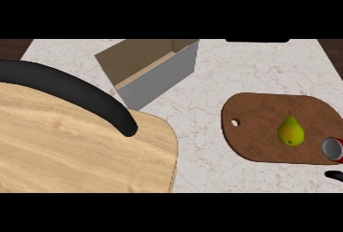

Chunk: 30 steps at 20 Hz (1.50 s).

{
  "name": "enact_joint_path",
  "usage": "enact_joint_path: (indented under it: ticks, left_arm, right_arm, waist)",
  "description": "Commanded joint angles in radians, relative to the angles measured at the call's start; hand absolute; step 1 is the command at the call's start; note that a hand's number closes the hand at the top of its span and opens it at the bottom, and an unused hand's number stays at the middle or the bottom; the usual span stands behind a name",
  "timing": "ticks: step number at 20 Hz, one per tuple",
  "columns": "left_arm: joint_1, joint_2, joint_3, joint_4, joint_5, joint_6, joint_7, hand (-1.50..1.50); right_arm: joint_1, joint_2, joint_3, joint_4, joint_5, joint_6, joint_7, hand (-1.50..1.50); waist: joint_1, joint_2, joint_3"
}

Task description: Pick the pear from the cutting board and place it in the cardboard box

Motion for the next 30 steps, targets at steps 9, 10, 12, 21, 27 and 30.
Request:
enact_joint_path:
  ticks: [9,10,12,21,27,30]
  left_arm:
    - [-0.052,-0.061,0.019,0.128,-0.054,0.013,-0.049,0.0]
    - [-0.128,0.0,0.047,0.102,-0.023,-0.045,0.041,0.0]
    - [-0.06,-0.043,0.005,0.02,-0.051,0.009,0.05,0.0]
    - [-0.036,-0.037,0.101,0.099,-0.052,-0.08,-0.03,0.0]
    - [-0.04,-0.085,0.126,0.106,-0.104,-0.094,-0.031,0.0]
    - [0.018,-0.079,0.141,0.005,-0.125,-0.104,0.021,0.0]
  right_arm:
    - [-0.231,-0.202,0.197,0.162,0.318,0.182,0.083,-1.5]
    - [-0.233,-0.225,0.219,0.178,0.349,0.204,0.086,-1.5]
    - [-0.272,-0.214,0.273,0.226,0.426,0.204,0.093,-1.5]
    - [-0.479,-0.109,0.314,0.384,0.57,0.271,0.146,-1.5]
    - [-0.555,-0.058,0.29,0.512,0.659,0.267,0.086,-1.5]
    - [-0.486,-0.069,0.277,0.48,0.685,0.262,0.074,-1.5]
  waist:
    - [0.013,0.011,0.014]
    - [0.011,0.011,0.015]
    - [0.033,0.01,0.017]
    - [0.012,0.008,0.015]
    - [0.012,0.008,0.015]
    - [0.006,0.005,0.015]
